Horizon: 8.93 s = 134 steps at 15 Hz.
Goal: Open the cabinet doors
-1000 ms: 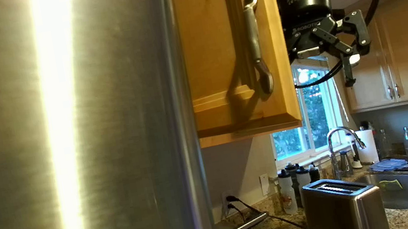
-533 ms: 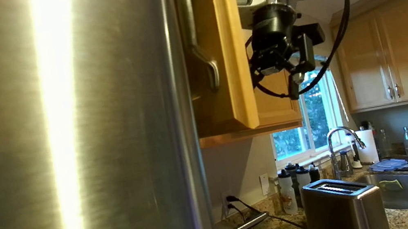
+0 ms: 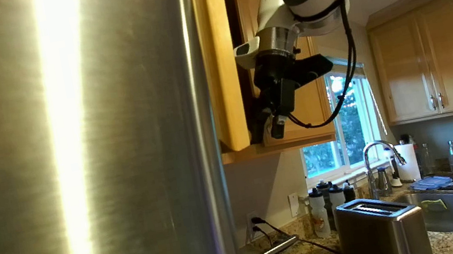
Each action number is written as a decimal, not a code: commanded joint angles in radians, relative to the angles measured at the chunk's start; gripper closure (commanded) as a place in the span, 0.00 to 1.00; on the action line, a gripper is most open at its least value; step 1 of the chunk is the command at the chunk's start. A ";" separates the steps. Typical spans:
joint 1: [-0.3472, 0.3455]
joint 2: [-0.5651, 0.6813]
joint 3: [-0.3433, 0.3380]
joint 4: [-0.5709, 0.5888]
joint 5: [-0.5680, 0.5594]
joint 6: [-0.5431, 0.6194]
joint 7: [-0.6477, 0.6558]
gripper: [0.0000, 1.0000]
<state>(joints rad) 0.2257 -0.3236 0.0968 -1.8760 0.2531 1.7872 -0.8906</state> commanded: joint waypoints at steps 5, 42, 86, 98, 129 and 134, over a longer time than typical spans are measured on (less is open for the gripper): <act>-0.069 -0.012 -0.017 0.012 -0.031 0.010 0.332 0.00; -0.224 0.047 -0.048 0.080 -0.377 0.474 0.937 0.00; -0.402 -0.366 -0.138 -0.266 -0.364 0.318 1.255 0.91; -0.469 -0.452 -0.218 -0.268 -0.358 0.145 1.224 0.90; -0.522 -0.503 -0.057 -0.433 -0.941 0.024 1.493 0.00; -0.500 -0.467 -0.051 -0.400 -0.937 0.015 1.510 0.00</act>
<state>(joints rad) -0.2894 -0.7931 0.0535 -2.2796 -0.6756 1.8108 0.6131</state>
